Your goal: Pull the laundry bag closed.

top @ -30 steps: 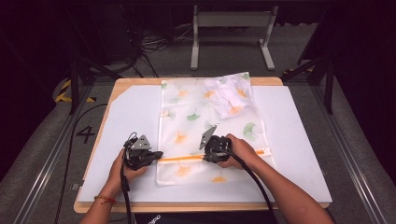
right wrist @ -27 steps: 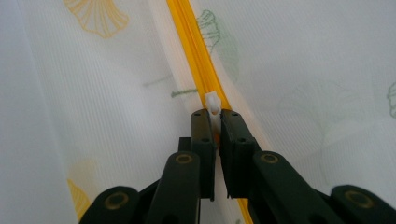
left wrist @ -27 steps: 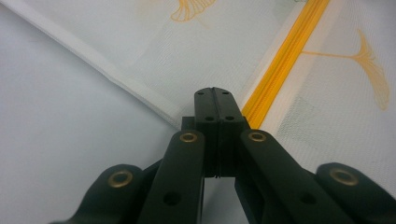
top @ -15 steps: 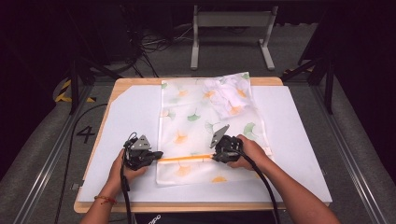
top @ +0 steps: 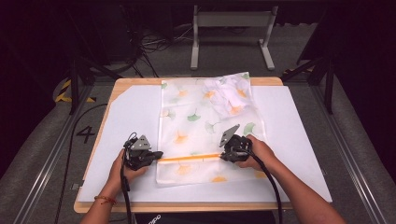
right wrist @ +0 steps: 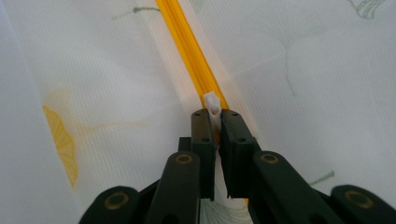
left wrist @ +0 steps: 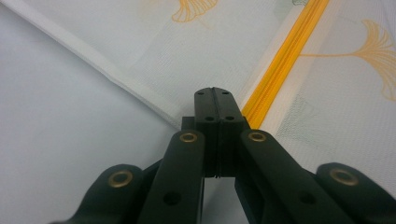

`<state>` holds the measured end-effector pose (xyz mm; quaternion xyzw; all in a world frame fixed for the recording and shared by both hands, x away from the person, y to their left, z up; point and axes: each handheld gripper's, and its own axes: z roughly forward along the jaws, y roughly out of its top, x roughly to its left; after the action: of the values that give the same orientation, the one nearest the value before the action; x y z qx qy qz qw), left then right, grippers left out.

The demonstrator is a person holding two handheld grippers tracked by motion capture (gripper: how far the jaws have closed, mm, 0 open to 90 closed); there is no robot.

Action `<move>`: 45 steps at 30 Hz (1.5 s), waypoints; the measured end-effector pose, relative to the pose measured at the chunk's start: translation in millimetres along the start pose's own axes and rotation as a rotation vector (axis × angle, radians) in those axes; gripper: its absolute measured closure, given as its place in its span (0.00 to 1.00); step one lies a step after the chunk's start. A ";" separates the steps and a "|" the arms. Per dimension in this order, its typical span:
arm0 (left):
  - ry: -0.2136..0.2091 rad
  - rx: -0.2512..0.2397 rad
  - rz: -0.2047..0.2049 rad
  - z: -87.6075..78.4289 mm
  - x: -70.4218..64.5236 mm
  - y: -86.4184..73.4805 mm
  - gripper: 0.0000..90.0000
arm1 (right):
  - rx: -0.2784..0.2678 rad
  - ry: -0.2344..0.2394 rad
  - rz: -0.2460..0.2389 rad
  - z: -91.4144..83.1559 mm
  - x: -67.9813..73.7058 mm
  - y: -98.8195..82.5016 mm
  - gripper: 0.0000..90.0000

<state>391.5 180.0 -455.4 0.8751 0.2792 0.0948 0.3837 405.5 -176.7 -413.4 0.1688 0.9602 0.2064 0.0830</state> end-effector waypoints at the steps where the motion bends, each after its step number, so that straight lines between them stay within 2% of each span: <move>1: 0.000 0.000 0.001 0.0 0.0 0.0 1.00 | 0.002 -0.002 -0.001 -1.0 -0.6 -1.6 0.94; 4: 0.001 0.000 -0.002 0.0 0.1 0.0 1.00 | -0.011 0.001 0.021 -5.8 -3.0 -6.9 0.94; 24: -0.005 0.002 0.001 0.0 0.9 0.3 1.00 | -0.009 -0.041 0.083 -24.4 -13.4 -45.4 0.94; 45: -0.010 -0.004 -0.007 0.1 1.3 -0.4 1.00 | 0.009 -0.092 0.159 -43.8 -26.1 -84.7 0.94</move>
<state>392.4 180.8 -455.9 0.8737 0.2801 0.0898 0.3874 395.2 -274.9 -407.5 0.2543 0.9398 0.2002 0.1095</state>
